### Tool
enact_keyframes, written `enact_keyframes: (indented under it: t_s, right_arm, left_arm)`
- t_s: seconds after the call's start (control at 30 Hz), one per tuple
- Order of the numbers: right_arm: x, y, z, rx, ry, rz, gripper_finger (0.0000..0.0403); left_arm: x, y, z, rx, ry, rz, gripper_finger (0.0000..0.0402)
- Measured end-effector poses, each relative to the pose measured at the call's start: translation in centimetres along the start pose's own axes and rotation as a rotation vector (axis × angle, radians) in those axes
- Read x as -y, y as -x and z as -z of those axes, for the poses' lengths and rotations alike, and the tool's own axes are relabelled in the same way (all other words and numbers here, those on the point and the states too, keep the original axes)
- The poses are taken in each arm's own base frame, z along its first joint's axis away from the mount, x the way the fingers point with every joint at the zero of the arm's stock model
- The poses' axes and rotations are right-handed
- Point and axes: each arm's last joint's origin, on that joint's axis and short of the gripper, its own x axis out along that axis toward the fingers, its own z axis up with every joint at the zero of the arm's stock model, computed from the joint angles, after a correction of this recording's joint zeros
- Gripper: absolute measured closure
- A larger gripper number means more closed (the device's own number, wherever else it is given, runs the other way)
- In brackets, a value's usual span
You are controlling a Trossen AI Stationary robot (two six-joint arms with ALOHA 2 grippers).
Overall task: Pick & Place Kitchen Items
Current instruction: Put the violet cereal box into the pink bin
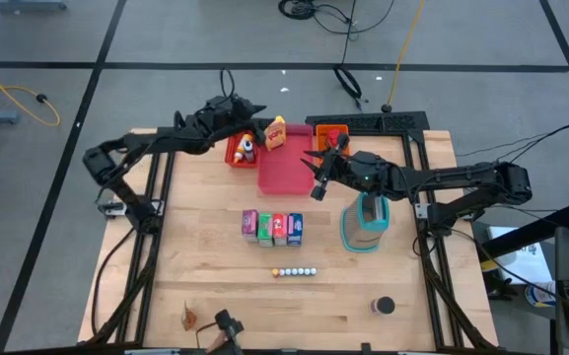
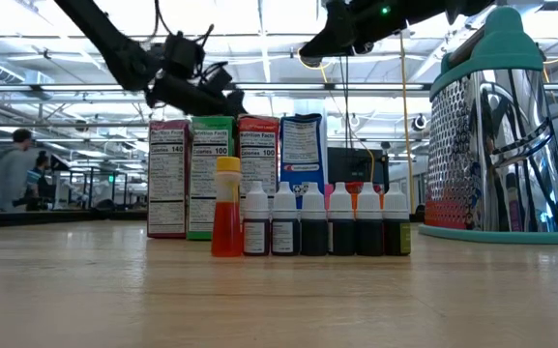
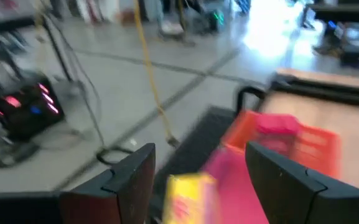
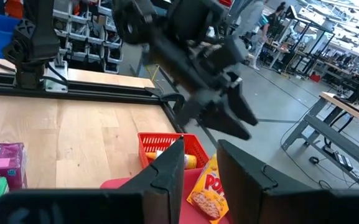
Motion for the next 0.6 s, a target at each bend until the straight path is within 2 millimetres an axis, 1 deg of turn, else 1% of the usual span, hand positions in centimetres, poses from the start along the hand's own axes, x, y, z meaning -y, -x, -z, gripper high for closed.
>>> enact_keyframes:
  t_s: [0.13,0.3,0.47,0.6]
  right_arm:
    - [0.0,0.0,0.1,-0.007,-0.013,-0.002,0.0314]
    - [0.0,0.0,0.1,-0.007,-0.023,-0.002,0.0314]
    - [0.0,0.0,0.1,-0.008,-0.027,-0.002,0.0314]
    - [0.0,0.0,0.1,-0.008,-0.046,-0.004,0.0314]
  left_arm:
    - [2.2,2.0,-1.4,-0.077,0.022,0.073,0.0151]
    - [5.6,4.7,-2.9,-0.152,0.007,0.165,0.0151]
    - [8.9,7.2,-4.2,-0.167,-0.003,0.238,0.0151]
    - [11.2,8.9,-4.8,-0.177,-0.022,0.319,0.0151]
